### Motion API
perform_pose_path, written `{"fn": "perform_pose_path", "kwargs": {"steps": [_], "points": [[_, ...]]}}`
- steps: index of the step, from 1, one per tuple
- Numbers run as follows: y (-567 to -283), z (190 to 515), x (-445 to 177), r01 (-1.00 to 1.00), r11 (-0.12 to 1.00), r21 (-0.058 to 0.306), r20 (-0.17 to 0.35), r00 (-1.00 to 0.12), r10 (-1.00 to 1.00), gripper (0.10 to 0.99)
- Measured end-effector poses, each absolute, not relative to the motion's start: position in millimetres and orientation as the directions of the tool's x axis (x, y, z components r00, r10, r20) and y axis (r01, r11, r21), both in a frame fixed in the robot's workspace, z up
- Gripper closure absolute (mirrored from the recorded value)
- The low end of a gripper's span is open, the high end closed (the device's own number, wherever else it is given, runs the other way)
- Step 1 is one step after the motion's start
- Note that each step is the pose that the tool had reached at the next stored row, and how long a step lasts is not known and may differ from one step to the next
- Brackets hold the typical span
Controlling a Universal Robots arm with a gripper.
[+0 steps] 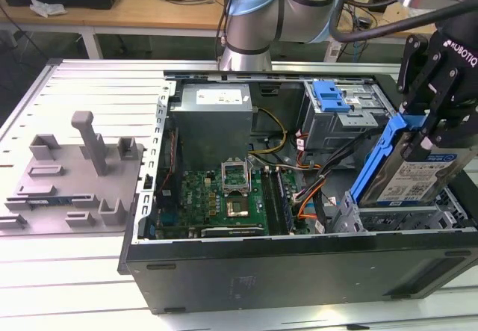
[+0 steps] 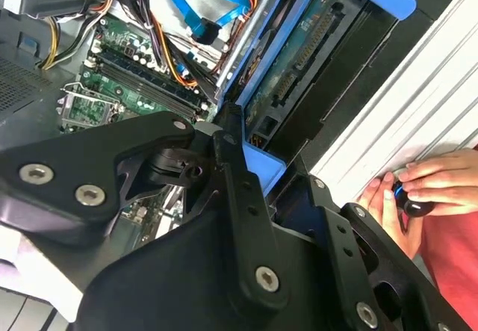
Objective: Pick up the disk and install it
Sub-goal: 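Insert the disk into the insertion slot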
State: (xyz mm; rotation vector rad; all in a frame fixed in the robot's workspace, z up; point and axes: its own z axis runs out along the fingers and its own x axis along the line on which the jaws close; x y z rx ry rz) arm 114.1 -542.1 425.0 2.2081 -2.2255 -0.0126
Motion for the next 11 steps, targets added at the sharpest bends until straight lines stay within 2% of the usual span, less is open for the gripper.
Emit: {"fn": "perform_pose_path", "kwargs": {"steps": [11], "points": [[-543.5,396.8,114.1,-1.000,0.008,0.010,-0.001,-0.008,-1.000,0.718]]}}
